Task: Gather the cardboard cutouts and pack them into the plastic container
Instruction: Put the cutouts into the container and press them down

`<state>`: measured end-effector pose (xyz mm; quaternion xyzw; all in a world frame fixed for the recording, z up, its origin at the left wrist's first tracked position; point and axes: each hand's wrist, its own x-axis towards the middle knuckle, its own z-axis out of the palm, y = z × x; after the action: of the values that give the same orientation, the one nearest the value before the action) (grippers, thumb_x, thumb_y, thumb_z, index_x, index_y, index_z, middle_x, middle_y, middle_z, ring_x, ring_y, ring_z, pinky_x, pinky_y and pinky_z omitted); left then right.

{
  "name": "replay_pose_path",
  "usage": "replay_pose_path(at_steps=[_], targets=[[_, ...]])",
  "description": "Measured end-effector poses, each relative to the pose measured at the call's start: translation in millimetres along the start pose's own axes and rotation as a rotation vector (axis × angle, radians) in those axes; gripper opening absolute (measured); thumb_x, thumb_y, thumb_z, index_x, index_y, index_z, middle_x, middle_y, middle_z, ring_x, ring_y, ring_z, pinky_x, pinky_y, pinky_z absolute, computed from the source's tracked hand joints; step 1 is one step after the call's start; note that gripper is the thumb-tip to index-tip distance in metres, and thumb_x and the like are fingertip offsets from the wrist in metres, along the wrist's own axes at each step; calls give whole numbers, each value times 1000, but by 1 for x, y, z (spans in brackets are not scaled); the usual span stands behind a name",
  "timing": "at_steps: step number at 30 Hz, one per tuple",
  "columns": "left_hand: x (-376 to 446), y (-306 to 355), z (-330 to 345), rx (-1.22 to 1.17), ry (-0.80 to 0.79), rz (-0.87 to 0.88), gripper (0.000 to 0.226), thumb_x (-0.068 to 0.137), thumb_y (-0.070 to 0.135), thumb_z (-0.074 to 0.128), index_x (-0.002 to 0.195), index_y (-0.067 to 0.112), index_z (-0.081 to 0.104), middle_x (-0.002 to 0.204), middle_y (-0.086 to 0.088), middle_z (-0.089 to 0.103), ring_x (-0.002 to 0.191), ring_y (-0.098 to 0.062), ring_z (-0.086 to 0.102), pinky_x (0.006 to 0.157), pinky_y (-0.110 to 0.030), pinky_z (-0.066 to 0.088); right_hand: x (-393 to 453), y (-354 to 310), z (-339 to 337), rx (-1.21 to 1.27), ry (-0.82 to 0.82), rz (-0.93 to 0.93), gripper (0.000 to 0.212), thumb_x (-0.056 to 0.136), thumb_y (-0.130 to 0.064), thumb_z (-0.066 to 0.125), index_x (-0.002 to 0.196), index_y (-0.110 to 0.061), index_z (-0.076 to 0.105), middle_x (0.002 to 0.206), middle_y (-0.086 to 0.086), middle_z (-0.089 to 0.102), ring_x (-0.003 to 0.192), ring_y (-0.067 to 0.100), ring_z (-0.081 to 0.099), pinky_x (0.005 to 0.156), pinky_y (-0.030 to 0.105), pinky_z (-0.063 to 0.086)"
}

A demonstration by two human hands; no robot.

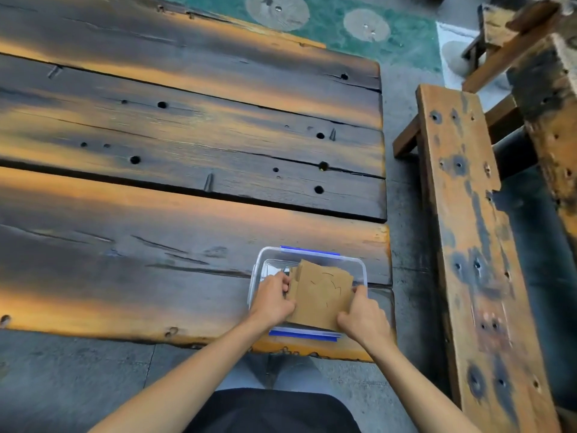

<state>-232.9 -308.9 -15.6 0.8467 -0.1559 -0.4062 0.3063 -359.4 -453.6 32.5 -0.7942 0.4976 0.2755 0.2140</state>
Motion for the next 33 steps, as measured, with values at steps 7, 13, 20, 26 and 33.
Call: replay_pose_path(at_steps=[7,13,20,26,33], targets=[[8,-2,-4,57,-90,-32,69,79,38,76,139,16,49,133,-2,47,109,-18,57,93,-28,46,0,-8,-10,-101,190,-149,55,92,-22,53,143,-11,37,115,12,67,104,35,65,80,43,55],[23,8,-13,153,-172,-97,85,76,52,79,144,11,48,144,-8,47,131,-26,52,108,-39,47,26,-32,-30,-68,92,-497,56,96,-38,58,145,-13,47,142,7,57,132,24,52,105,36,46],[34,16,-10,281,-265,-93,61,73,60,77,114,16,68,133,-12,51,128,-32,46,104,-38,45,59,-47,-29,-279,-183,-605,83,88,-58,60,154,-13,36,150,11,52,136,29,50,110,41,45],[40,13,-13,343,-334,-83,62,63,64,82,101,18,64,125,-7,48,124,-27,40,101,-39,45,84,-52,-26,-407,-370,-656,101,81,-72,60,161,-25,23,155,10,46,139,31,47,112,42,42],[43,5,0,330,-373,-38,98,61,69,82,133,9,52,135,-1,36,133,-21,26,117,-37,35,95,-46,-28,-452,-447,-764,103,77,-72,65,161,-29,22,151,9,53,132,31,54,108,43,46]])
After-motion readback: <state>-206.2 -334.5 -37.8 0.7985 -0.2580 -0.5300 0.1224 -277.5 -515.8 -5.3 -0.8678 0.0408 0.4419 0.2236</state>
